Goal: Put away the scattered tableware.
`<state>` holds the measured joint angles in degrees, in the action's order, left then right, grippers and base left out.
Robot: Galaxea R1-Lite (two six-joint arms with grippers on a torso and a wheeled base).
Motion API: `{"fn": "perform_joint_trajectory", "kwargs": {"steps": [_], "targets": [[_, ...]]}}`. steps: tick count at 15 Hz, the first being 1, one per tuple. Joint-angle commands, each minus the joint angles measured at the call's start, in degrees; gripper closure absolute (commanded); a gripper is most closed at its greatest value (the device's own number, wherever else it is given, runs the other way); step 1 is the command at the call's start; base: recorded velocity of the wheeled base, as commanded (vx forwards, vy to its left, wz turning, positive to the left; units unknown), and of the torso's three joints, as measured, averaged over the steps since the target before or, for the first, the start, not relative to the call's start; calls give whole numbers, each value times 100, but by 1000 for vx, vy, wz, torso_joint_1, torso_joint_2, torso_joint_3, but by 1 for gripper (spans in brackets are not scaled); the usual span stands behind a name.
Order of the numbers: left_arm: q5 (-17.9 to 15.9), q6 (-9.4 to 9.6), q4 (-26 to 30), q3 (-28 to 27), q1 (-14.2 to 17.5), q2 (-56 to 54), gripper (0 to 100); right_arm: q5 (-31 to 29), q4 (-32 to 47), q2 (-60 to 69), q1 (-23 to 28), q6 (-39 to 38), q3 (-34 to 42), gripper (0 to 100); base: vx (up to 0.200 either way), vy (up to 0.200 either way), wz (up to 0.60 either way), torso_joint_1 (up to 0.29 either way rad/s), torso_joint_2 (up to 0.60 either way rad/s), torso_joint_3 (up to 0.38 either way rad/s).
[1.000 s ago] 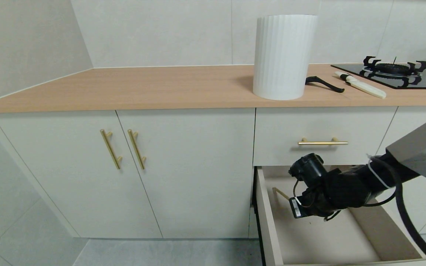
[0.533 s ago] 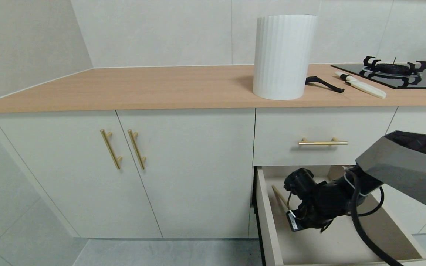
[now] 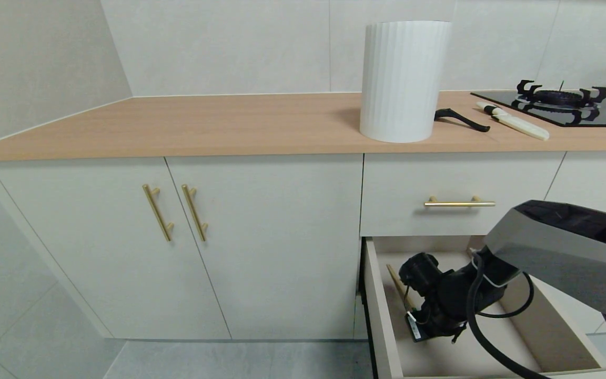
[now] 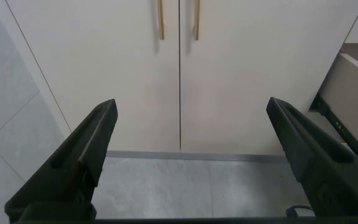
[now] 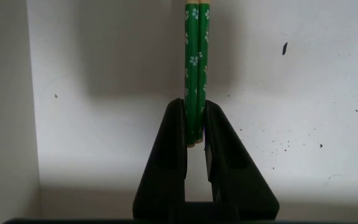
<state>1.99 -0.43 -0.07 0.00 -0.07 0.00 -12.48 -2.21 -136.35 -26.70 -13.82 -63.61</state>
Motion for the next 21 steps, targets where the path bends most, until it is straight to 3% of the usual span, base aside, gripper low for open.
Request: {"fn": "perform_joint_trajectory", "kwargs": {"steps": [1, 6, 7, 14, 17, 21], "targets": [[3, -1, -1, 0, -1, 9, 0, 0, 1, -23, -2, -6, -2, 100, 0, 0, 0, 0, 0, 0], [3, -1, -1, 0, -1, 9, 0, -9, 1, -32, -2, -6, -2, 100, 0, 0, 0, 0, 0, 0], [3, -1, -1, 0, -1, 9, 0, -9, 1, -32, -2, 3, -2, 0, 0, 0, 0, 0, 0, 0], [3, -1, -1, 0, -1, 9, 0, -105, 10, 109, -11, 3, 51, 0, 0, 0, 0, 0, 0, 0], [3, -1, -1, 0, -1, 9, 0, -553, 19, 680, -11, 3, 226, 0, 0, 0, 0, 0, 0, 0], [3, -1, -1, 0, -1, 9, 0, -712, 10, 1893, -11, 20, 508, 0, 0, 0, 0, 0, 0, 0]]}}
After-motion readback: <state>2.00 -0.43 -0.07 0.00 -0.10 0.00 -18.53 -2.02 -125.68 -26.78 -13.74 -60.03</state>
